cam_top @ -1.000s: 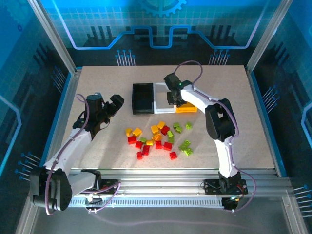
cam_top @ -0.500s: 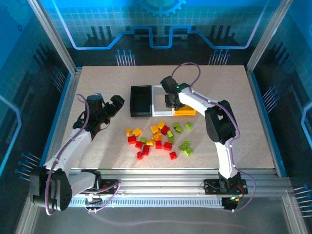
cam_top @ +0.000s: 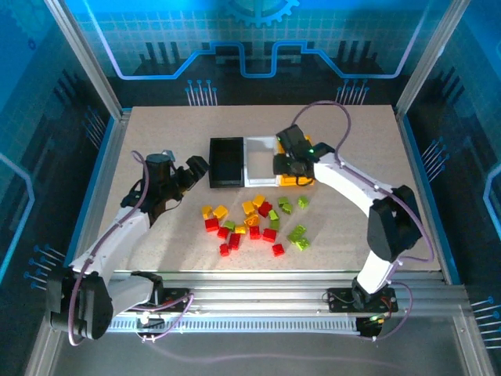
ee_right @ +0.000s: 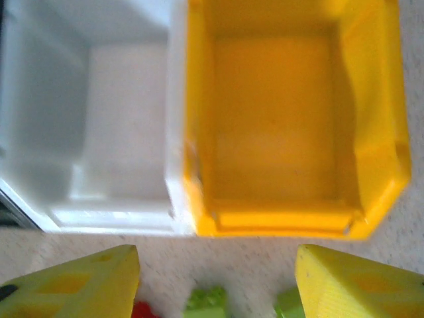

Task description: Sort the legos into containers by color

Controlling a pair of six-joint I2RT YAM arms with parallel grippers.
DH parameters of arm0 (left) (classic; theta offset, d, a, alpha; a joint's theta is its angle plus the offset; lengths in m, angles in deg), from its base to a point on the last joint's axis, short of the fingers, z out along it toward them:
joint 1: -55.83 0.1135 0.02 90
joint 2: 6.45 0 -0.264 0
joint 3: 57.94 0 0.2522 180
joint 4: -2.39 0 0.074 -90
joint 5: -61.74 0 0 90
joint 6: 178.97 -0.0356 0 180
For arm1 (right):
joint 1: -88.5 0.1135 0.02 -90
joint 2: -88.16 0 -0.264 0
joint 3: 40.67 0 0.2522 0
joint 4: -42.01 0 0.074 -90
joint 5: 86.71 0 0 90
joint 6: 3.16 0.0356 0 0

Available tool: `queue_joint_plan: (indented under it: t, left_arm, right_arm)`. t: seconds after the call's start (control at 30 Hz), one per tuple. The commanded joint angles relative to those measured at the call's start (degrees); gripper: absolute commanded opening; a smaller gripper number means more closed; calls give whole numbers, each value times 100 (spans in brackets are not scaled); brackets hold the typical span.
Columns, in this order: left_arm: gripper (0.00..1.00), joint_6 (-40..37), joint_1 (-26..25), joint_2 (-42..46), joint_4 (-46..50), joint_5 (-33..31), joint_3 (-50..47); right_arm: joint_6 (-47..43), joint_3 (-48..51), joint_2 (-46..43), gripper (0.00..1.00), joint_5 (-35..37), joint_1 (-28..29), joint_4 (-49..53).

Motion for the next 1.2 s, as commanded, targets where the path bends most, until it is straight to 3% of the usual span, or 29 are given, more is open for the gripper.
queue_joint_plan:
  t: [0.0,0.23,0.5,0.7,0.97,1.17]
  left_arm:
    - [99,-98,-67,127,68,237,39]
    - [99,-59,-85,31,-12,282,-12]
    - [99,-10,-85,35,-17,306,-99]
    - [99,-1,-89,-5,-18,295,-106]
    - [99,8,-94,-44,-3,274,-44]
    - [99,21,-108,-23,29,287,-76]
  right_arm:
    - [-103,763,-257,62,-441,-263,41]
    - [-202,1354,-55,58,-631,-466,-136]
    - [-206,1340,343,55,-553,-506,-236]
    - [-162,1435,490,46,-552,-550,-264]
    - [-187,1537,26,22,-602,-559,-279]
    - [-217,1212,-667,18,-588,-545,-99]
